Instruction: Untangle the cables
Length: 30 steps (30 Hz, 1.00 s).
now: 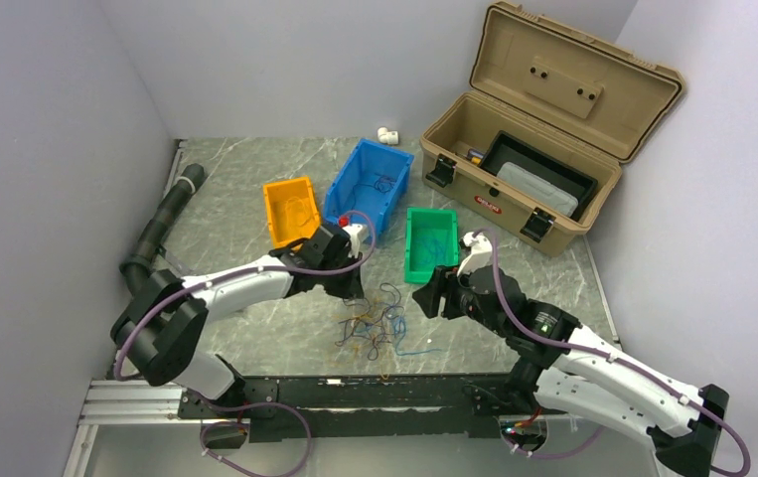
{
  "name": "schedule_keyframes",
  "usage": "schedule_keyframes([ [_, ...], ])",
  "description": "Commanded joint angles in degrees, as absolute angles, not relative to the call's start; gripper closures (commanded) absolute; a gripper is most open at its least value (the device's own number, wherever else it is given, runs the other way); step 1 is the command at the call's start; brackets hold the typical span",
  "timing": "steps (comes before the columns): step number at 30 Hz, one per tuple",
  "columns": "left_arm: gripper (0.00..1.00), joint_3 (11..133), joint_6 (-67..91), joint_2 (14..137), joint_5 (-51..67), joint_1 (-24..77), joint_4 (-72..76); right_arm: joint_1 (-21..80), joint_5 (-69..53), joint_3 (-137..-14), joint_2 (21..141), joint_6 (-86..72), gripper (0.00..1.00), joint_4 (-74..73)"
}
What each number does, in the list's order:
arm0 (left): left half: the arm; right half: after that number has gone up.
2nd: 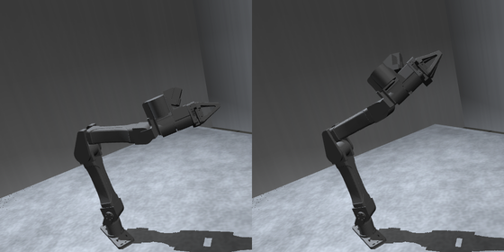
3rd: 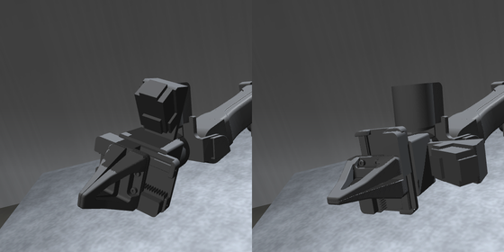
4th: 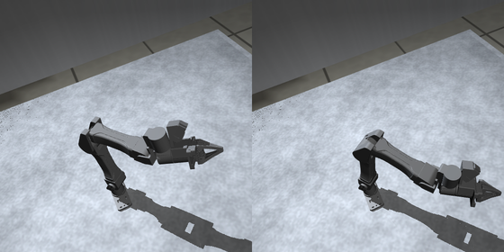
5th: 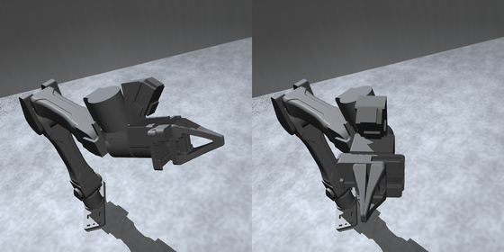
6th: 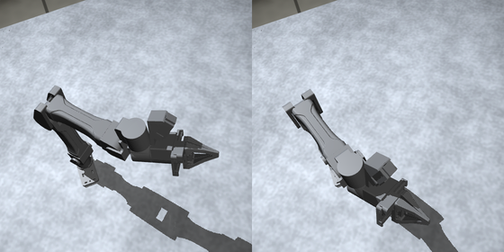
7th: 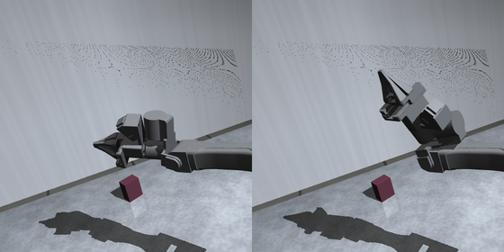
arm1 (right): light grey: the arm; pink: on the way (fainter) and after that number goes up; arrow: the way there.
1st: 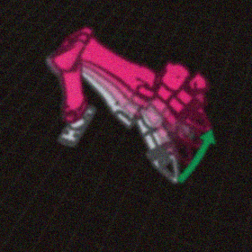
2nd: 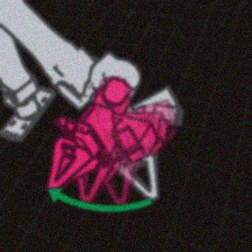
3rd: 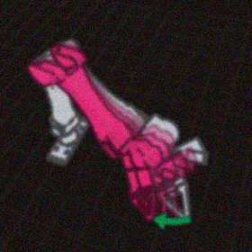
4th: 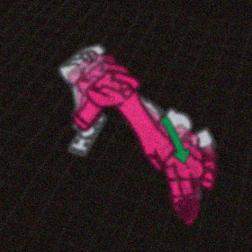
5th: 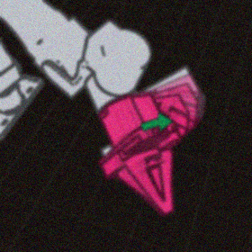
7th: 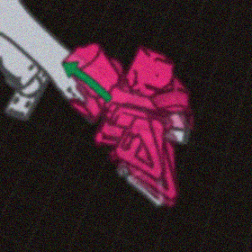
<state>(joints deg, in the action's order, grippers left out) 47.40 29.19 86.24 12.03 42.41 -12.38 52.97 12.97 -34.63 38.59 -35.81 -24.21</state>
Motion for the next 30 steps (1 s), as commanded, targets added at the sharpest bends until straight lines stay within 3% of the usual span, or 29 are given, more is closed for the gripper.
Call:
schedule_keyframes([
  [1,1.0,50.9,27.0,79.4,10.3,42.3,-14.1,53.0,14.0,-34.7,38.8,-35.7,0.36,-24.0],
  [16,1.0,53.2,24.1,63.1,5.6,42.3,-19.9,53.0,4.8,-31.7,50.0,-35.0,0.3,-15.2],
  [30,1.0,54.1,24.7,57.7,6.4,42.2,-19.3,53.1,-7.5,-26.1,65.6,-36.2,0.1,11.2],
])
